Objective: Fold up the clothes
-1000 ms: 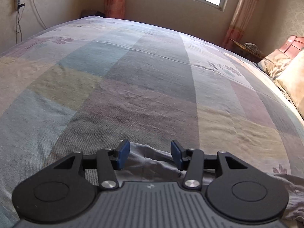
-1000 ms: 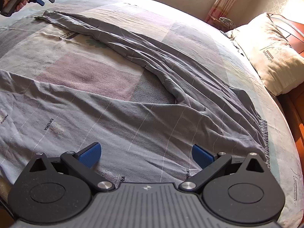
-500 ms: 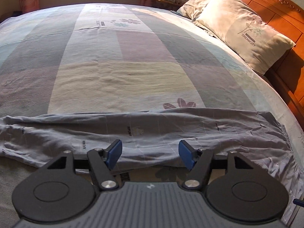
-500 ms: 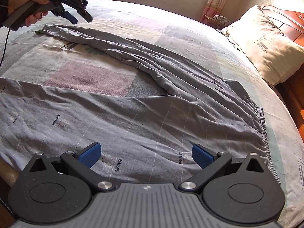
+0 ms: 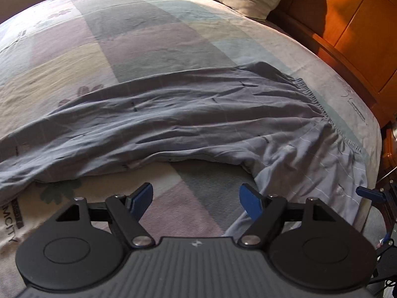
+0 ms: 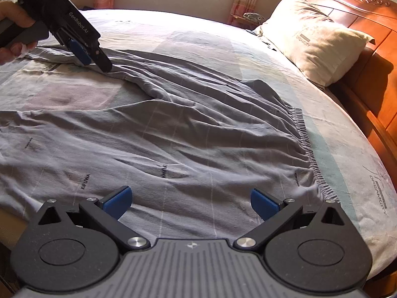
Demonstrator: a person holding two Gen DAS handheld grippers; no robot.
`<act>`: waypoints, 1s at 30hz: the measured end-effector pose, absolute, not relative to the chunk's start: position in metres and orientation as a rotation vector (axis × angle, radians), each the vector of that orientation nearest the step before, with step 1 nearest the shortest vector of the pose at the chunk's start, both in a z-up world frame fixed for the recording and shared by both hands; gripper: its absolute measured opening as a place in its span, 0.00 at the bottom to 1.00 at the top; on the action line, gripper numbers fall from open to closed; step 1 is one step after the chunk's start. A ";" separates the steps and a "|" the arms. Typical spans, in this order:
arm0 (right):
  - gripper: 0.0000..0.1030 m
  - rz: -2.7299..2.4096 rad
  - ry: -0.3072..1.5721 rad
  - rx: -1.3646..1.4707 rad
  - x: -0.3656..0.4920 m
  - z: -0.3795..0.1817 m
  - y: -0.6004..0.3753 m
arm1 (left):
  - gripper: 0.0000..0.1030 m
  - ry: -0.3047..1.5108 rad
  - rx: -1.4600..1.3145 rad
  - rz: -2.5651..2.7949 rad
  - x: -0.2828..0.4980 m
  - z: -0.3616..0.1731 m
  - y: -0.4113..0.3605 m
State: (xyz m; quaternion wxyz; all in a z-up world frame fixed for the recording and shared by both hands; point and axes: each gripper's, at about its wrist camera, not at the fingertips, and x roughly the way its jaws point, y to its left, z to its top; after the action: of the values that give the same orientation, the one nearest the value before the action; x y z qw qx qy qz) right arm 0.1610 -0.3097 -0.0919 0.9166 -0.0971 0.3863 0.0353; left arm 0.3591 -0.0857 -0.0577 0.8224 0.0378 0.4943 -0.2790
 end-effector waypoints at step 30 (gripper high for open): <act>1.00 0.093 0.768 0.017 0.145 -0.117 -0.373 | 0.72 1.269 -0.280 -0.697 0.377 -0.102 -0.161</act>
State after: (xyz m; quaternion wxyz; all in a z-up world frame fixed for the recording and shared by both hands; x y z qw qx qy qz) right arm 0.1447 -0.3726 -0.1167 0.9261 0.0084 0.3744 0.0452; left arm 0.3769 -0.1612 -0.1020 0.7404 -0.1278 0.5784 -0.3177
